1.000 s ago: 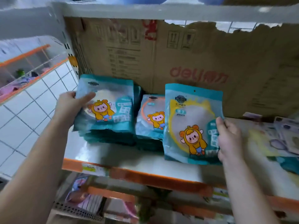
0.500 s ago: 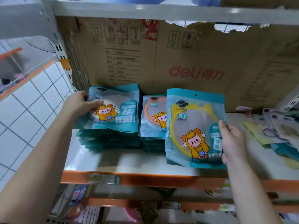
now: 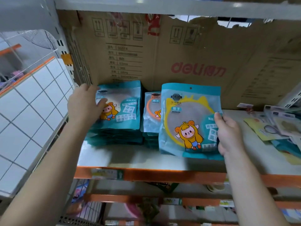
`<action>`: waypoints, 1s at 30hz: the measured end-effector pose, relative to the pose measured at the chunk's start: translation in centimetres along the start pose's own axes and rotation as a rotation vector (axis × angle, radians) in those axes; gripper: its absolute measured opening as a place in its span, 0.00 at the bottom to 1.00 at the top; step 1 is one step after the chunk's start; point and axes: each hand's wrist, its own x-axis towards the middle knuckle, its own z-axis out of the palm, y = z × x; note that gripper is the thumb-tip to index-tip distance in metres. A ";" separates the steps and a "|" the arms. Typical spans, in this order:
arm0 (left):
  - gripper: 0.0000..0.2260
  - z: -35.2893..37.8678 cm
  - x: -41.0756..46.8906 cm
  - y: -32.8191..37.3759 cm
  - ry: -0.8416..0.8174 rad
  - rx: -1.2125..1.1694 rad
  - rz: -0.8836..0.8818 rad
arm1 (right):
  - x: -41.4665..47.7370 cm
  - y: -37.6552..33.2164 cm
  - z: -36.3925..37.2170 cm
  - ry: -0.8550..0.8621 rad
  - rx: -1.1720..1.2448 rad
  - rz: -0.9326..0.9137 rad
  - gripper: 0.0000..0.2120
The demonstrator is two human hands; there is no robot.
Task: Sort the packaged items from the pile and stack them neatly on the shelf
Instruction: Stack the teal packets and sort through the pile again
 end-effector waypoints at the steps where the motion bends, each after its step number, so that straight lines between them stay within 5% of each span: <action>1: 0.15 0.0 -1.2 0.5 0.086 -0.074 0.072 | 0.4 -0.3 0.3 -0.011 0.011 -0.003 0.09; 4: 0.10 0.3 -5.7 2.5 0.284 -0.223 0.246 | 2.0 -1.3 1.8 -0.069 0.029 -0.006 0.09; 7: 0.08 1.1 -10.2 4.6 0.313 -0.323 0.311 | 3.8 -2.5 3.7 -0.166 0.002 0.030 0.09; 18: 0.14 5.9 -15.7 5.3 0.007 -0.263 0.232 | 6.1 -3.0 6.8 -0.349 -0.417 0.117 0.10; 30: 0.15 5.7 -15.9 5.3 -0.135 -0.250 0.176 | 6.5 -2.7 6.4 -0.260 -0.638 -0.060 0.14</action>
